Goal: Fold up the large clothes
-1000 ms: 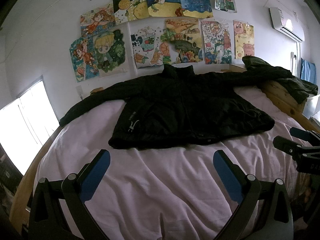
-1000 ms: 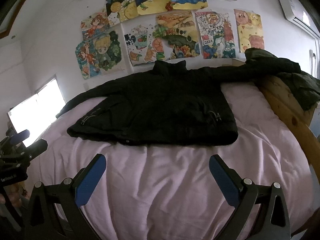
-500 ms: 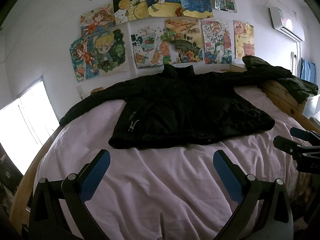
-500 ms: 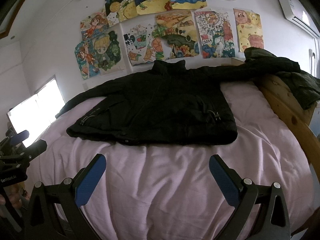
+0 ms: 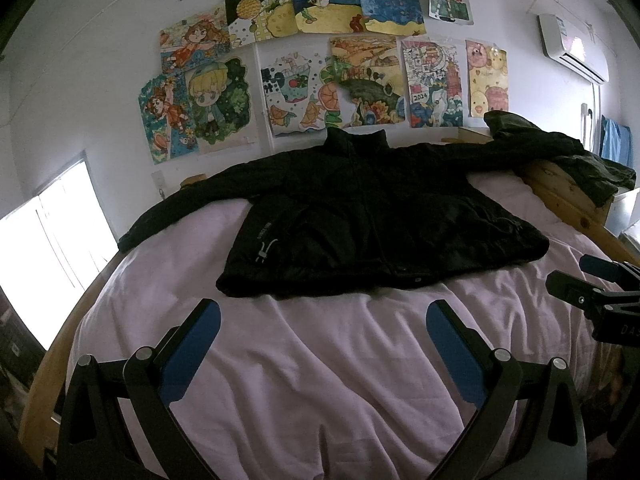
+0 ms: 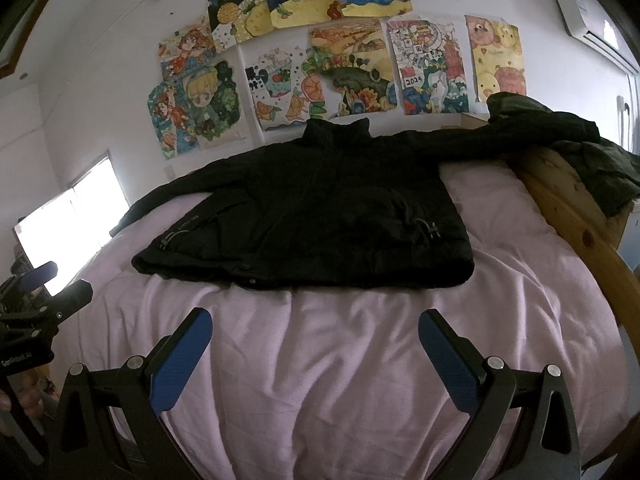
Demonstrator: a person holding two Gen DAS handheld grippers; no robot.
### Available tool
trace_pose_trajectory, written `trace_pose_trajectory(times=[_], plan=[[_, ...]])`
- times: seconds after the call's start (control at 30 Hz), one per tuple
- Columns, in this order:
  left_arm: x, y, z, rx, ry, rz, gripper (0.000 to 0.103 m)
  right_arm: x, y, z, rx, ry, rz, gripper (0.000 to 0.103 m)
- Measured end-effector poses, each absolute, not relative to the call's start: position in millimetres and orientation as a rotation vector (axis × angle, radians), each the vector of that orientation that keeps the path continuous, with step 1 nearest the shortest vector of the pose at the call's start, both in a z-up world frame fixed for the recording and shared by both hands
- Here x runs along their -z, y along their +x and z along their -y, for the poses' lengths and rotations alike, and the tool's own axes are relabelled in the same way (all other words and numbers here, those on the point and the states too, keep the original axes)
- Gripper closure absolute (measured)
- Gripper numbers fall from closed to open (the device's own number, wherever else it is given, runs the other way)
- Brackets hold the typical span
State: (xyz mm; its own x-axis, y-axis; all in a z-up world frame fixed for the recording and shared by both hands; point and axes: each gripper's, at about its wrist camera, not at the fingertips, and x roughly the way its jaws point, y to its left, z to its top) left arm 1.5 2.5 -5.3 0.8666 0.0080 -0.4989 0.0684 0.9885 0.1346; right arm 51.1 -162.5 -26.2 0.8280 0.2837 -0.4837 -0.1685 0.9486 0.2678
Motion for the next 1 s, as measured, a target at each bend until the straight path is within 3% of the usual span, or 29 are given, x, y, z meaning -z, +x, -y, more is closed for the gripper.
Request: trace_pose_trajectory(times=[1.0], plan=[[27.6, 7.8, -7.7, 0.052, 0.124, -0.562, 0.002, 28.3, 55.7, 158.8, -0.128, 0.172, -0.607, 0.000]])
